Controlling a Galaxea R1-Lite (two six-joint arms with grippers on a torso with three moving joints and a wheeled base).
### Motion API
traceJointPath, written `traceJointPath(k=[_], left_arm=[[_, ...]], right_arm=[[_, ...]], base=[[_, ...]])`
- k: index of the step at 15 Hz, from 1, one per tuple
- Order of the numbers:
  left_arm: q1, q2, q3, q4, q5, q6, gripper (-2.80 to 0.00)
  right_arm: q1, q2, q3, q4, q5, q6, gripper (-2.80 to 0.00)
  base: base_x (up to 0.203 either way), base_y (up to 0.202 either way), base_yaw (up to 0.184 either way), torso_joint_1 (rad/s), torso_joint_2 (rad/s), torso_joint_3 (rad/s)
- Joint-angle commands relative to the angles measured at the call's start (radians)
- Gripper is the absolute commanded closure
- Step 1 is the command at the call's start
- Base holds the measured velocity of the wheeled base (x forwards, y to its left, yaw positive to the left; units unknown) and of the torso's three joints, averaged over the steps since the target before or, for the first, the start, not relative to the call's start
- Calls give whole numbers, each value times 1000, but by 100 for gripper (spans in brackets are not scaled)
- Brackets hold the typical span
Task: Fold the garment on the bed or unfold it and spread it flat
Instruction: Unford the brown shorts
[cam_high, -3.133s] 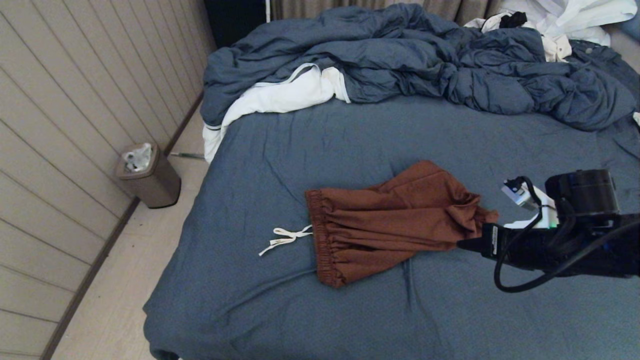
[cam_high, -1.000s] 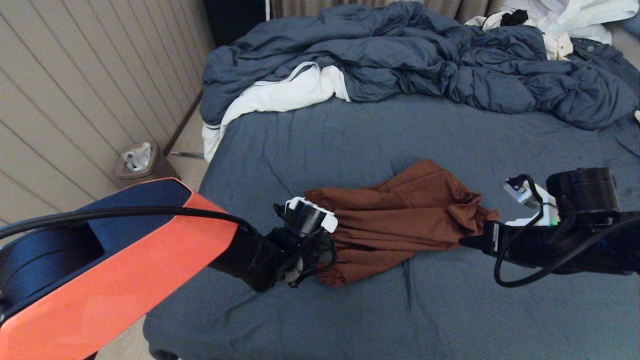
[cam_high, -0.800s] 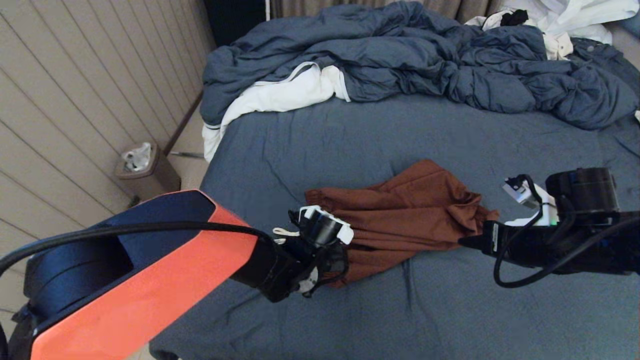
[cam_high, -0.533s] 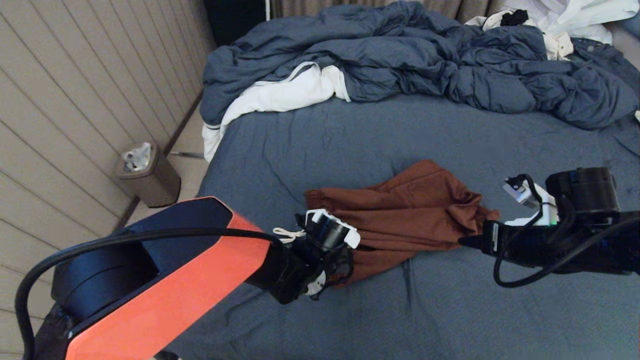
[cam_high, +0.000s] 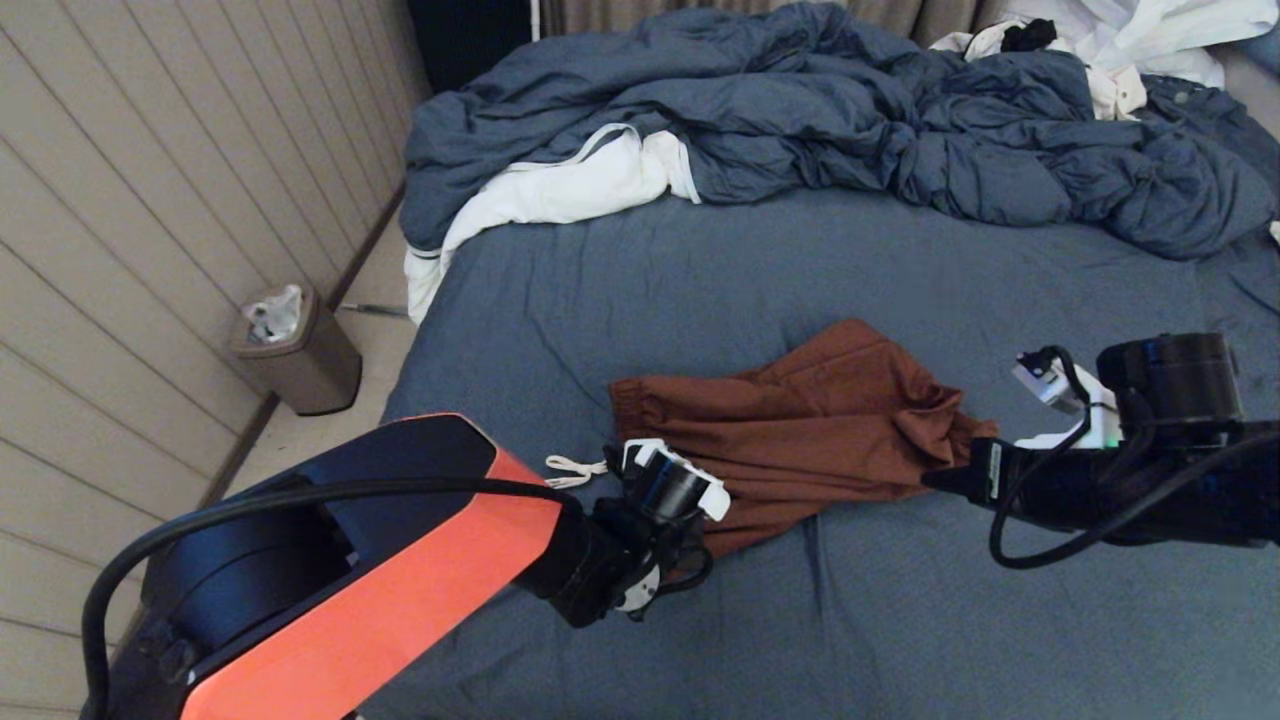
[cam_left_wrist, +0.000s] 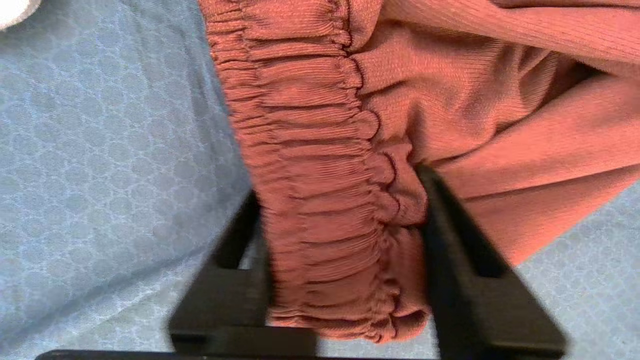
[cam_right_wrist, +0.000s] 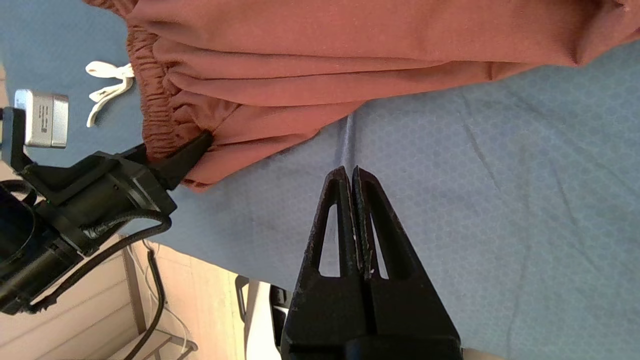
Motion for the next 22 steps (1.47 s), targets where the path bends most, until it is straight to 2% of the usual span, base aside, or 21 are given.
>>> traceJointPath(k=[1, 5, 8, 11, 17, 19, 22], left_arm=[[0, -7, -7, 0, 4, -4, 0], [28, -48, 46, -2, 4, -6, 0], [79, -143, 213, -32, 3, -7, 0], [144, -252, 400, -126, 0, 22, 0], [311, -387, 636, -239, -26, 70, 0], [340, -390, 689, -291, -47, 88, 0], [343, -374, 703, -333, -52, 92, 0]], right_arm=[[-1, 1, 1, -2, 3, 1, 0], [-12, 4, 4, -22, 3, 1, 0], [-15, 9, 2, -23, 3, 1, 0], [-15, 13, 3, -23, 3, 1, 0], [-15, 36, 4, -32, 0, -8, 0], [-13, 38, 2, -32, 0, -9, 0], [-13, 44, 1, -32, -2, -8, 0]], base=[[0, 0, 0, 0, 0, 0], [0, 0, 0, 0, 0, 0], [0, 0, 0, 0, 0, 0], [0, 0, 0, 0, 0, 0], [0, 0, 0, 0, 0, 0], [0, 0, 0, 0, 0, 0], [0, 0, 0, 0, 0, 0]])
